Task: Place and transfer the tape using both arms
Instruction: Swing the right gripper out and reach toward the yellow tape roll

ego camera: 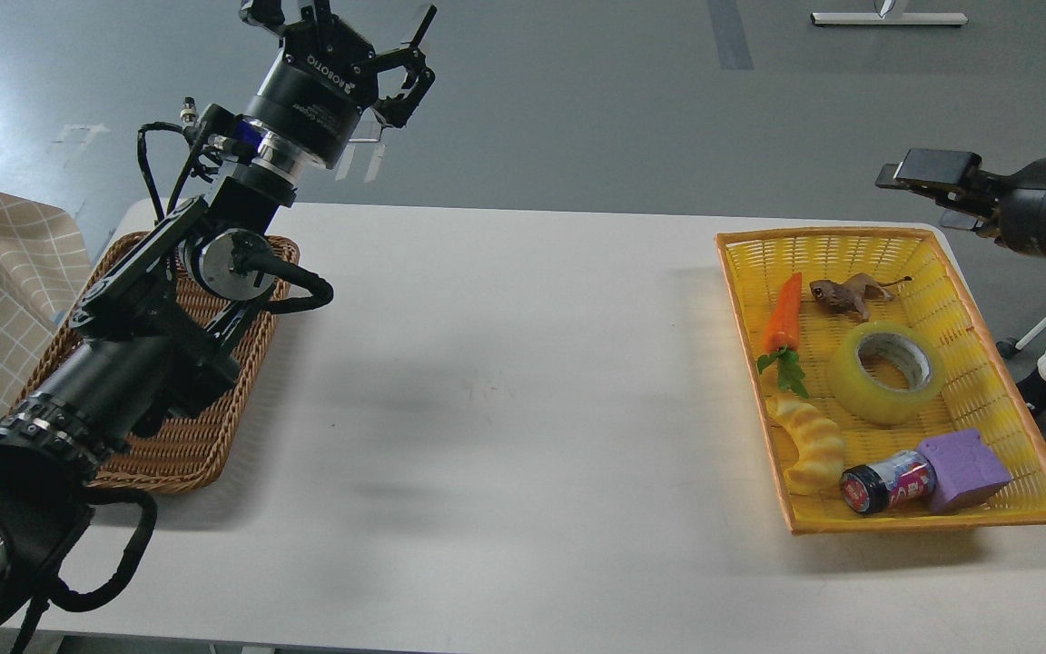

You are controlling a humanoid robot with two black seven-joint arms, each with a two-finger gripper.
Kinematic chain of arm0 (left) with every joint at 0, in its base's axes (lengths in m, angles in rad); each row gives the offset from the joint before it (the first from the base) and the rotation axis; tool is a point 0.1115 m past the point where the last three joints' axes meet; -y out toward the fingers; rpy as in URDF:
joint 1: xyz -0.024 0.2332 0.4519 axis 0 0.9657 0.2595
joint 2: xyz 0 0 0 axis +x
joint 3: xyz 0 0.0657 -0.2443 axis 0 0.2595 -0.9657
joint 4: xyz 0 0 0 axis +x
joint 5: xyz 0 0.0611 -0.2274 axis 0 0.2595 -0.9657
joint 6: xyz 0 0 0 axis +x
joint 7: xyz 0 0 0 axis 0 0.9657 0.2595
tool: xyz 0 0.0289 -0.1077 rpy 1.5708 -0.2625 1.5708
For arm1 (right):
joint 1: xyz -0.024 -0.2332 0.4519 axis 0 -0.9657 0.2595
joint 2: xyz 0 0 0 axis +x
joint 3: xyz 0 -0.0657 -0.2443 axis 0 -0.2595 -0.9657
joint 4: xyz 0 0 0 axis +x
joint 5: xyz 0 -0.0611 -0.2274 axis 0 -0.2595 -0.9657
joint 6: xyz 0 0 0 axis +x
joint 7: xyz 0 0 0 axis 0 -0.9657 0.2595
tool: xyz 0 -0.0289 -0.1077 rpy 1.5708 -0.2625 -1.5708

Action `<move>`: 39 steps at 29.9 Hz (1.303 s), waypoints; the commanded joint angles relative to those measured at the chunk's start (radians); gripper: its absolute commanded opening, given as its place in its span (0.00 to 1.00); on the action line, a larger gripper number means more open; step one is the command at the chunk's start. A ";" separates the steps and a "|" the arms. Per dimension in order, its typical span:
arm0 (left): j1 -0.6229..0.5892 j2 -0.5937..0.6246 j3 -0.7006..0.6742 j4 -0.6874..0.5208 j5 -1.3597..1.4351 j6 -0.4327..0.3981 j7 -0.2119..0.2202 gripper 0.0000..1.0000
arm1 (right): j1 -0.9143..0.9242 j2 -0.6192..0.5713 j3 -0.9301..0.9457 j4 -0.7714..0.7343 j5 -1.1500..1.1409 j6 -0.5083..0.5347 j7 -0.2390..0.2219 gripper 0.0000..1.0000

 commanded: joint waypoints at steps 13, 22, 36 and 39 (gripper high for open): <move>-0.003 -0.003 0.001 -0.001 0.000 0.000 0.000 0.98 | -0.061 -0.026 -0.001 0.001 -0.003 0.000 -0.019 1.00; -0.006 -0.001 0.001 0.001 0.000 0.000 0.000 0.98 | -0.084 0.019 -0.001 -0.089 -0.192 0.000 -0.024 0.99; -0.003 0.002 0.001 -0.001 0.000 0.000 0.000 0.98 | -0.150 0.091 -0.001 -0.117 -0.471 0.000 -0.022 0.98; -0.002 0.002 0.001 0.001 0.000 0.000 0.000 0.98 | -0.168 0.092 -0.001 -0.112 -0.491 0.000 -0.022 0.98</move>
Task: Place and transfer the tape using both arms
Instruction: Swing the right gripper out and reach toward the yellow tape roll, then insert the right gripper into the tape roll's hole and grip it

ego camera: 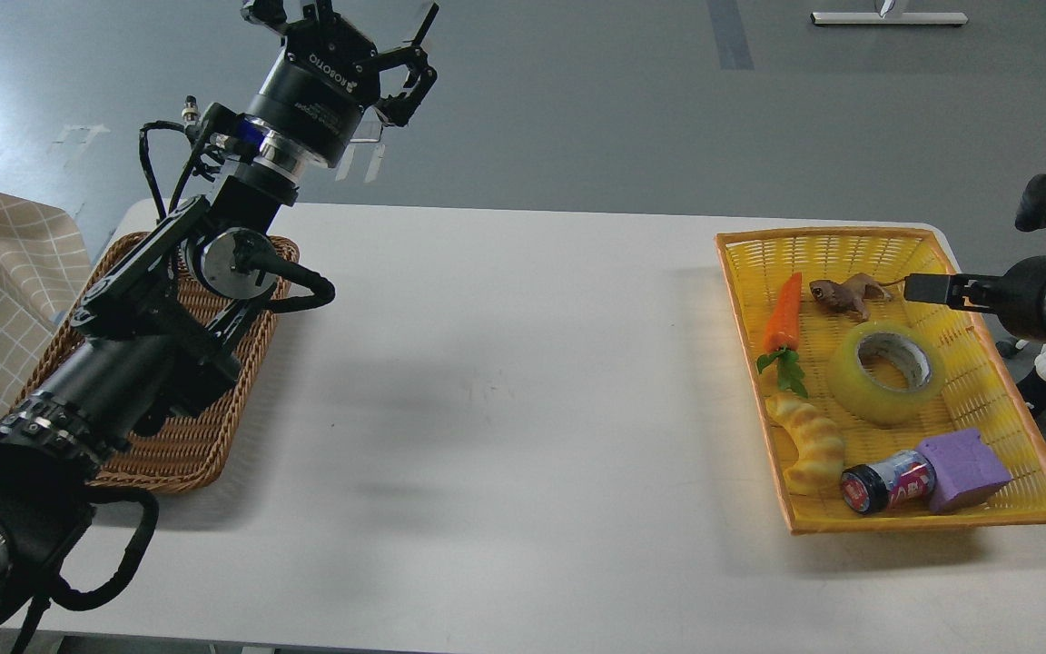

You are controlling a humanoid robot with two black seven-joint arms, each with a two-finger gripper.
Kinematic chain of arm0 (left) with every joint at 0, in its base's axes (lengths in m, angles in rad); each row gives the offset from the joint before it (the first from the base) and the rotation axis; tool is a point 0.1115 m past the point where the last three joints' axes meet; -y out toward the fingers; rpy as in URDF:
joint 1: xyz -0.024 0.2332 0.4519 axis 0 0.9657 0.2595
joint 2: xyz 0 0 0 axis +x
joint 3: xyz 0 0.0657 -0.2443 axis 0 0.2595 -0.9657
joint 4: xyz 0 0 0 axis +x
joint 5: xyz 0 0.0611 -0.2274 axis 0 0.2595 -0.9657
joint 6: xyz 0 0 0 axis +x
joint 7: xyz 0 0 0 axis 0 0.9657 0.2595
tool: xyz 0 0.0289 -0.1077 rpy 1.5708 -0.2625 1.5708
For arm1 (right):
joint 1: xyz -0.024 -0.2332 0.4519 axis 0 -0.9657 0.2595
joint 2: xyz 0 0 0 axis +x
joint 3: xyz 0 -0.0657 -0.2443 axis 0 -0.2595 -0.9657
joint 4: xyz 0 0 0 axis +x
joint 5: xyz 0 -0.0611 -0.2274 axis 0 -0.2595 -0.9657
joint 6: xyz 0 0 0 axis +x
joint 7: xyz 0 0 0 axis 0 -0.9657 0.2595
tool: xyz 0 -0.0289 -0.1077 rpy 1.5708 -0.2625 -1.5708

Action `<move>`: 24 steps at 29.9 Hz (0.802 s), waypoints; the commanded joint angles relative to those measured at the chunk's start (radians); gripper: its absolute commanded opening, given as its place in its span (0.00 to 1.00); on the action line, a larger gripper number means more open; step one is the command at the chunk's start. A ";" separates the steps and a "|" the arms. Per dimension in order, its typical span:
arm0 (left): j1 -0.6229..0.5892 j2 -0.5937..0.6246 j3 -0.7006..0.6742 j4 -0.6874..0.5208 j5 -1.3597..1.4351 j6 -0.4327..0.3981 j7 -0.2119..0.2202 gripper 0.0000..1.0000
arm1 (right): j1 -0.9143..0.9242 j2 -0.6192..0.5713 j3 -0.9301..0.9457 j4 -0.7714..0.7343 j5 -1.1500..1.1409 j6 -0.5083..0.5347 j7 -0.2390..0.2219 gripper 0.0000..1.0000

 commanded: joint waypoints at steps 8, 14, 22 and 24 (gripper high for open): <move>0.000 -0.004 0.000 0.001 0.000 0.000 0.000 0.98 | -0.061 0.002 -0.001 0.003 -0.021 0.000 0.000 0.97; 0.000 -0.004 0.000 0.001 0.000 0.000 0.002 0.98 | -0.077 0.026 -0.001 -0.003 -0.025 0.000 -0.002 0.97; 0.000 -0.003 0.000 0.001 0.000 0.000 0.002 0.98 | -0.081 0.046 -0.001 -0.006 -0.066 0.000 -0.003 0.87; 0.000 -0.001 0.000 -0.001 0.000 0.000 0.002 0.98 | -0.087 0.046 -0.001 -0.008 -0.067 0.000 -0.003 0.87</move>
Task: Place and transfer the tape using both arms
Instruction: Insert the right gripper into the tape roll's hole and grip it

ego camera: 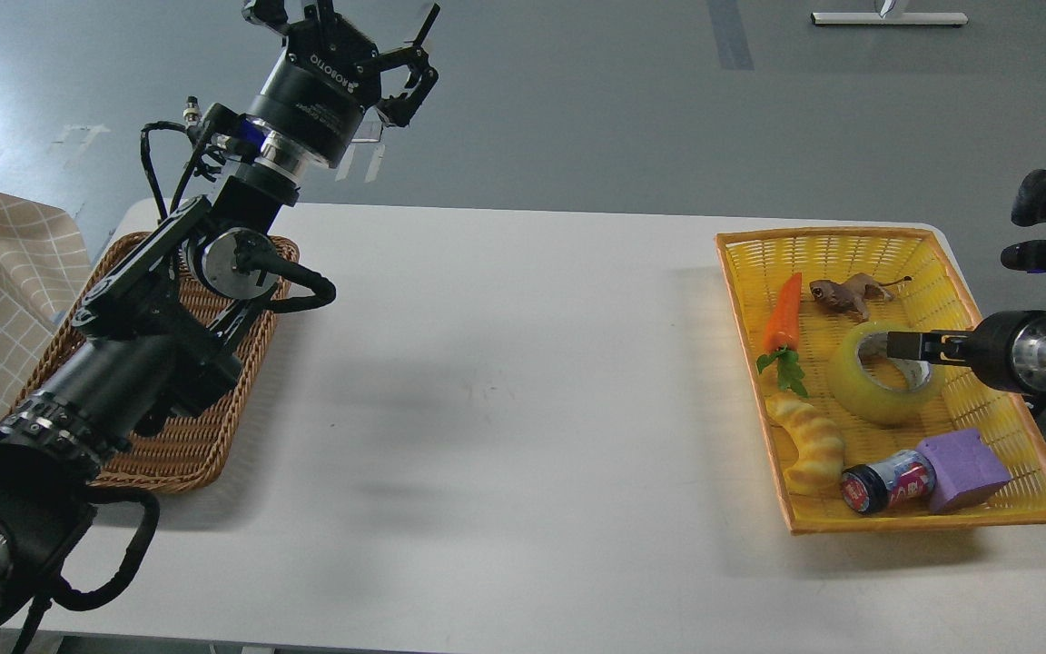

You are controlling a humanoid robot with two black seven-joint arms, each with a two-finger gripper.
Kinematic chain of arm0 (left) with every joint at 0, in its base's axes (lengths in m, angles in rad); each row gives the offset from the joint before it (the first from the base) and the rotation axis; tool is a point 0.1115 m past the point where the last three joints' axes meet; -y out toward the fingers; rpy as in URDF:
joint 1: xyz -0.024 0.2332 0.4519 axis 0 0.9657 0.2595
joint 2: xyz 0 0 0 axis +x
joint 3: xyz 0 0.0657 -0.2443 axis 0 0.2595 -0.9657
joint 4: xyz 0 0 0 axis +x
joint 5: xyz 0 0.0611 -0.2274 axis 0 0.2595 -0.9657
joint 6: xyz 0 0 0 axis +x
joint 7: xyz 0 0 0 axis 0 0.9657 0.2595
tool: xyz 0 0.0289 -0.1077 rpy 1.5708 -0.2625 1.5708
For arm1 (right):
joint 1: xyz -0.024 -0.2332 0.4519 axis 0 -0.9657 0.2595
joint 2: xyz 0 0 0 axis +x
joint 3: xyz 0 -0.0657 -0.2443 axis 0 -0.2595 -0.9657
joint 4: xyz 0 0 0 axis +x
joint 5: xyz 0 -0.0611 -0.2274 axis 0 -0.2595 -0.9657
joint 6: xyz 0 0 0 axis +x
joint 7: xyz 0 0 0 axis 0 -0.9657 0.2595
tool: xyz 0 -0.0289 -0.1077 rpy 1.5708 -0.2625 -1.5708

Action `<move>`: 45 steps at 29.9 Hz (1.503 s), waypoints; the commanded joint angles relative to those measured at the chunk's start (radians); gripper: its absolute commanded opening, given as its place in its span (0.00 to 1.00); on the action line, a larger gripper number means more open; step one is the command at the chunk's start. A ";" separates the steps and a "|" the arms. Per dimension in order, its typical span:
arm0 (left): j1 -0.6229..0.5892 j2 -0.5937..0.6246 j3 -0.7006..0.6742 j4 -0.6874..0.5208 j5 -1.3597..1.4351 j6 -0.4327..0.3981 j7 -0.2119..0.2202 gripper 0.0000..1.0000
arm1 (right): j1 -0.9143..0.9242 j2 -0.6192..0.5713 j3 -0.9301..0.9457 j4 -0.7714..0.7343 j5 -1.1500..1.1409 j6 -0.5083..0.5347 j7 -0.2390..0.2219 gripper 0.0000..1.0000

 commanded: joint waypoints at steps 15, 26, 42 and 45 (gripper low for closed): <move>0.000 -0.002 0.000 0.000 0.000 0.000 0.000 0.98 | -0.016 0.037 0.000 -0.077 -0.008 0.000 0.000 0.74; 0.002 0.001 0.001 0.000 0.000 0.000 0.000 0.98 | -0.017 0.067 0.000 -0.100 -0.006 0.000 0.000 0.64; 0.000 0.001 0.000 0.002 0.002 0.000 0.000 0.98 | -0.017 0.075 -0.001 -0.109 -0.001 0.000 -0.002 0.49; 0.000 0.003 0.000 0.002 0.002 0.000 0.000 0.98 | -0.019 0.075 -0.001 -0.109 -0.001 0.000 0.000 0.49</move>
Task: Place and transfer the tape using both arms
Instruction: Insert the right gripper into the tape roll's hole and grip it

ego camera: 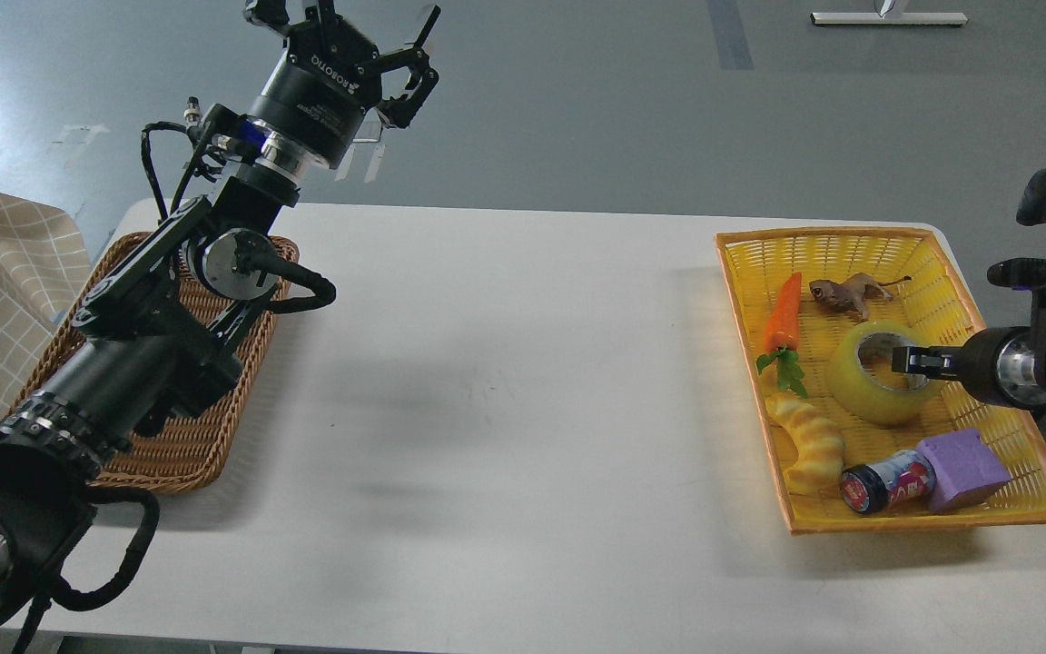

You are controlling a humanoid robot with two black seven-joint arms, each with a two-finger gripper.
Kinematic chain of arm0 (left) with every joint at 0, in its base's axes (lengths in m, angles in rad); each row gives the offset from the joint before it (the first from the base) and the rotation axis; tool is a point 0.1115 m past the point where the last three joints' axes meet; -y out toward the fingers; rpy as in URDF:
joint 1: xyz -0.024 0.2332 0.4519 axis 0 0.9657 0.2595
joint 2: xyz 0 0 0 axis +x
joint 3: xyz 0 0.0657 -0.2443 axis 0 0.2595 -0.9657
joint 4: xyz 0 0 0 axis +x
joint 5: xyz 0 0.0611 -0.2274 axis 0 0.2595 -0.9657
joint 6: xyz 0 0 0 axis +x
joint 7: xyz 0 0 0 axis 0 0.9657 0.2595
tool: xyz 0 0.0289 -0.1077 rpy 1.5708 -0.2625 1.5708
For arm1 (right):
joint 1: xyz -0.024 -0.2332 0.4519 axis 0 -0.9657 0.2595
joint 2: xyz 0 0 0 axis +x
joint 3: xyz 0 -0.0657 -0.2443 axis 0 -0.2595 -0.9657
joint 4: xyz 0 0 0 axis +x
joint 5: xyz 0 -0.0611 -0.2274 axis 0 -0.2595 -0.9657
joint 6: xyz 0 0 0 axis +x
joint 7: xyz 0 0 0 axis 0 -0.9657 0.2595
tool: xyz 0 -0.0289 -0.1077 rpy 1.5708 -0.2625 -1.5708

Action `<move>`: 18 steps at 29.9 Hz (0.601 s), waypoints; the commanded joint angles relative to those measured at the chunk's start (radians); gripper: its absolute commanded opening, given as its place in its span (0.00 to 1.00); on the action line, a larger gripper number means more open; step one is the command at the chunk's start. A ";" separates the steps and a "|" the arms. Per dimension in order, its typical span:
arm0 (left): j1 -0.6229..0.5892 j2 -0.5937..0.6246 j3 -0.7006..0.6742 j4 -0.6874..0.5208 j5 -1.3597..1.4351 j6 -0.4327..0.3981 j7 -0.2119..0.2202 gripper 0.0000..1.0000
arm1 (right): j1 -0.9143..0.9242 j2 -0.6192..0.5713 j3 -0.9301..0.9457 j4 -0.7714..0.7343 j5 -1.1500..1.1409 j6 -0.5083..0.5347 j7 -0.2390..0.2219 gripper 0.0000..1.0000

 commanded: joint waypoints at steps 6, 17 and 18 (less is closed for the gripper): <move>0.000 -0.003 -0.001 0.000 0.000 0.000 0.000 0.98 | -0.001 0.014 0.002 -0.035 0.004 0.000 0.001 0.44; 0.002 -0.001 0.000 0.000 0.003 0.000 0.000 0.98 | -0.001 0.014 0.002 -0.035 0.006 0.000 0.001 0.24; 0.002 -0.001 0.000 0.001 0.003 0.000 0.000 0.98 | -0.001 0.016 0.002 -0.037 0.006 0.000 0.001 0.23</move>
